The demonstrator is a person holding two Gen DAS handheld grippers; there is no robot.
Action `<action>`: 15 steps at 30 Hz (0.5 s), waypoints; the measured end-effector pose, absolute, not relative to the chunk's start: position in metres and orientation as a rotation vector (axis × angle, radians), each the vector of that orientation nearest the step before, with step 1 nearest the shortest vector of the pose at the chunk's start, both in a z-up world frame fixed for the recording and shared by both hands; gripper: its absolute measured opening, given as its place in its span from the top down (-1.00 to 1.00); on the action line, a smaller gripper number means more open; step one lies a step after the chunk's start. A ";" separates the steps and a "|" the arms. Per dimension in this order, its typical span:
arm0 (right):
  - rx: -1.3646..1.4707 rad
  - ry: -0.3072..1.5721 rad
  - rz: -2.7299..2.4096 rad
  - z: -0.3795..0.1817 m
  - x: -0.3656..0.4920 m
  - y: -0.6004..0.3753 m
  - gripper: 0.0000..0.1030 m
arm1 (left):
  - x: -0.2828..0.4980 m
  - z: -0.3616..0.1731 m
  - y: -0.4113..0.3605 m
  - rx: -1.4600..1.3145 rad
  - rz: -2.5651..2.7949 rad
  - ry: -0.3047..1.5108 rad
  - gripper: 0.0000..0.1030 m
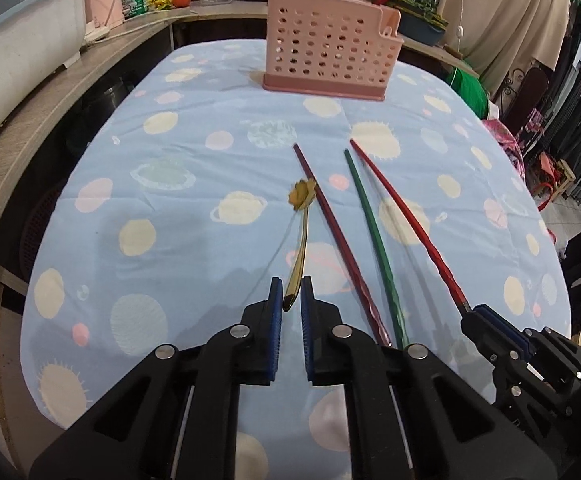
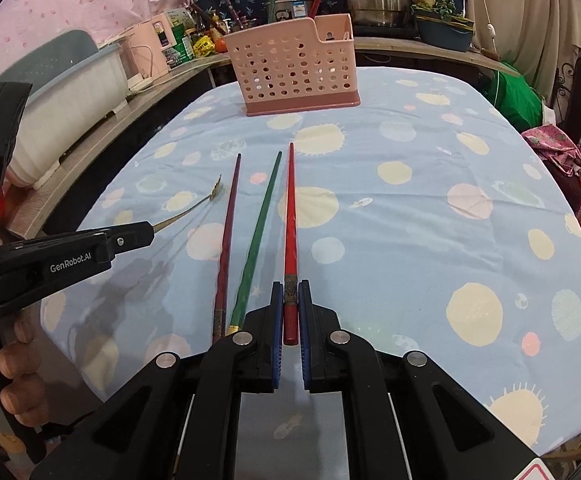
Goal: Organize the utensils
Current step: 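Lift the red chopstick and gold spoon and carry them toward the pink basket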
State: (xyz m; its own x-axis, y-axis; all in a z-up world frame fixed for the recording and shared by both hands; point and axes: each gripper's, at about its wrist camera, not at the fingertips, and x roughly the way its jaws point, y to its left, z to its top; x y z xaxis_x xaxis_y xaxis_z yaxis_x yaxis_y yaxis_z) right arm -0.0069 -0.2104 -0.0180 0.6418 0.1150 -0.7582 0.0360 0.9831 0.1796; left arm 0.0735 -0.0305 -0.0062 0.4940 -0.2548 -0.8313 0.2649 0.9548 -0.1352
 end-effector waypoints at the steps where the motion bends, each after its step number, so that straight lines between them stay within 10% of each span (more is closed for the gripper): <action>1: 0.193 0.864 0.047 -0.013 -0.006 -0.212 0.87 | 0.074 -0.003 -0.030 0.006 -0.316 1.001 0.86; 15: 0.247 0.684 0.053 0.060 0.012 -0.236 0.87 | 0.089 0.029 -0.022 -0.041 -0.333 0.973 0.98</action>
State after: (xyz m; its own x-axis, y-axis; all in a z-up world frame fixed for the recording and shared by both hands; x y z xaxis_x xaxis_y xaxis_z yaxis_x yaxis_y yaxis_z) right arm 0.0124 -0.2362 0.0602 0.7749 0.1289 -0.6188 0.0328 0.9695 0.2430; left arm 0.0888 -0.0220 0.0291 0.5159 -0.2959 -0.8039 0.2591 0.9484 -0.1828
